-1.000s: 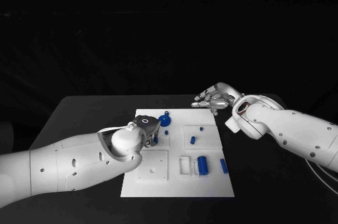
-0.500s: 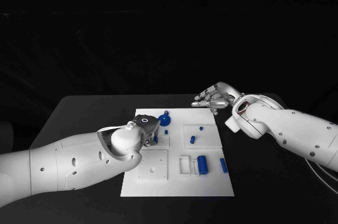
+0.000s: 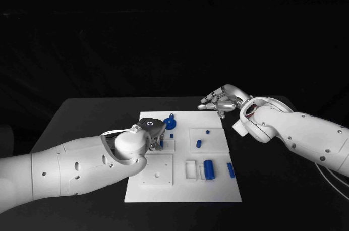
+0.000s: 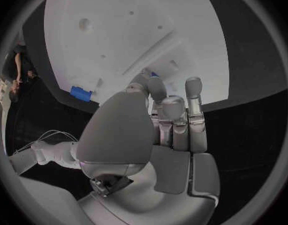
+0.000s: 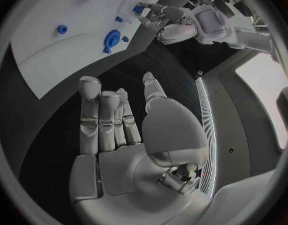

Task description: Assemble the parts on the task board

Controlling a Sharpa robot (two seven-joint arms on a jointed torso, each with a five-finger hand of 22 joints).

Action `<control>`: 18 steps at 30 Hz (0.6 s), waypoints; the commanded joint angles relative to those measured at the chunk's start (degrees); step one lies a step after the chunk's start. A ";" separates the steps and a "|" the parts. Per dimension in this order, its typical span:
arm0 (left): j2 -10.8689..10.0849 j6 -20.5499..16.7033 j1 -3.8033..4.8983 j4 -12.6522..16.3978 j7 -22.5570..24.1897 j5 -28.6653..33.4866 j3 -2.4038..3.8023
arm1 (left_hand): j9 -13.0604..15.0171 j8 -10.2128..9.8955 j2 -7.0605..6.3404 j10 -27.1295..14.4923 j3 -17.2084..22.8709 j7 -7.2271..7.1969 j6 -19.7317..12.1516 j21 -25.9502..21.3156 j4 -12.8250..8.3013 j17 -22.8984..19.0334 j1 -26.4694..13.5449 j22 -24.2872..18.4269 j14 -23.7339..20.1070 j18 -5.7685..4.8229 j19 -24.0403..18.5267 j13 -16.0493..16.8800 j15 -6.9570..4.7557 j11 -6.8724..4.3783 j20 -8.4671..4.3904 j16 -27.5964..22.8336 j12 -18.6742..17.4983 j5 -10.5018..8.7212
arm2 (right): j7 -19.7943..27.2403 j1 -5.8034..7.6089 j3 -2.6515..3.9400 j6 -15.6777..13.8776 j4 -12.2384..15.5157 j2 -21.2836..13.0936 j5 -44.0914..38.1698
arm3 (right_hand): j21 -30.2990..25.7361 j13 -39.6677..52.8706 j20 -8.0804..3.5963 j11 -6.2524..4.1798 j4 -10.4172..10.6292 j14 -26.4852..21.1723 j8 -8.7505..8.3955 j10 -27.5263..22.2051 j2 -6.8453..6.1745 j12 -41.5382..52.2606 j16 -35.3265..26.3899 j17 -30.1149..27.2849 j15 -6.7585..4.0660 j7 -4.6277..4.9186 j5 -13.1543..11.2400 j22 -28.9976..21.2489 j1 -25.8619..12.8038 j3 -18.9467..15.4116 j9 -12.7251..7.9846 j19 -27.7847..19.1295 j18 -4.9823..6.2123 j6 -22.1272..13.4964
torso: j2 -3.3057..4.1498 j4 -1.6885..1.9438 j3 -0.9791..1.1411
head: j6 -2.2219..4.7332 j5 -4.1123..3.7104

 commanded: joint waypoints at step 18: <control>0.07 1.05 -0.27 -0.18 1.49 1.61 -0.22 | -0.42 -0.10 0.82 0.70 -0.22 -2.56 7.28 -1.56 -2.22 -2.32 1.13 1.06 -1.72 -0.19 -0.49 0.49 0.24 -0.04 -0.47 -1.94 -1.47 0.00 | 0.27 -0.17 0.03 0.49 0.02 -0.03 -0.57 | 0.00 -0.06 -0.24 -0.10 -0.08 0.21 -0.20 0.34 0.53 -0.07 -0.43 0.03 -0.11 -0.02 -0.05 3.08 0.13 0.29 -0.08 1.79 0.61 0.15 | 0.00 0.02 0.00 | 0.12 0.13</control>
